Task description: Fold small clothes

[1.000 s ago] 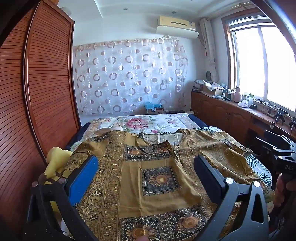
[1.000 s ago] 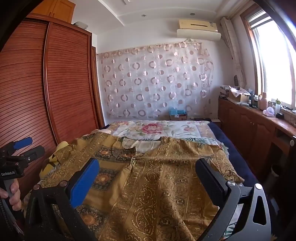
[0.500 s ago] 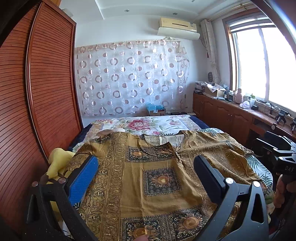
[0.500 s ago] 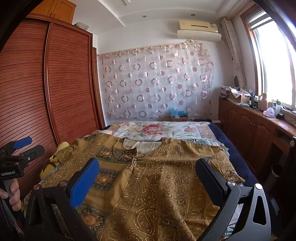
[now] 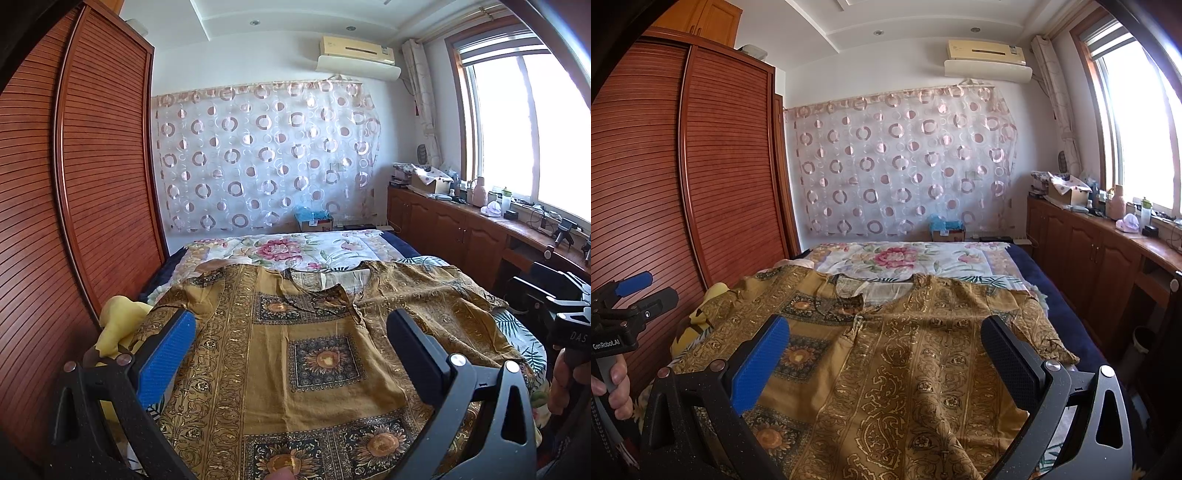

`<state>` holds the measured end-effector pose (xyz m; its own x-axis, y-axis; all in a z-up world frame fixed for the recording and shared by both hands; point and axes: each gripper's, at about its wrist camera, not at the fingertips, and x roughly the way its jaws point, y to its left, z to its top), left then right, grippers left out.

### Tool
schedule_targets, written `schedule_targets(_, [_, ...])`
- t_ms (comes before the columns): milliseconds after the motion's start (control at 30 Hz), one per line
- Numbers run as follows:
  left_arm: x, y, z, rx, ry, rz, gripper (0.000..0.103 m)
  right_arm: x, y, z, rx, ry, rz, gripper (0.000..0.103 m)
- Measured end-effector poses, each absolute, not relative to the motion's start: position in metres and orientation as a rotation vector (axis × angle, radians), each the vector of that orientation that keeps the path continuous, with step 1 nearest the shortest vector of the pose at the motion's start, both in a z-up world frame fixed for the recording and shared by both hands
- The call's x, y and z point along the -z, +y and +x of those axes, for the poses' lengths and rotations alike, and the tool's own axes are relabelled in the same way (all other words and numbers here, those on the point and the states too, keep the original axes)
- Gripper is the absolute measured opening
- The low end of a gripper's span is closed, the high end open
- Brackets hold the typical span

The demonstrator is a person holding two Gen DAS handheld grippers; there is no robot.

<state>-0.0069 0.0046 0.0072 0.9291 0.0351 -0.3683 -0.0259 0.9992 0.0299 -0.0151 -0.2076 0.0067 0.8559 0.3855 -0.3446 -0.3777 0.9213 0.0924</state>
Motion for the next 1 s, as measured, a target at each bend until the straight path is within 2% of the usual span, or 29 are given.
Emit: schedule_targets(1000, [-0.009, 0.004, -0.0085, -0.031, 0.372, 0.027, 0.103, -0.007, -0.2065, -0.016, -0.406, 0.363, 0.02, 0.103])
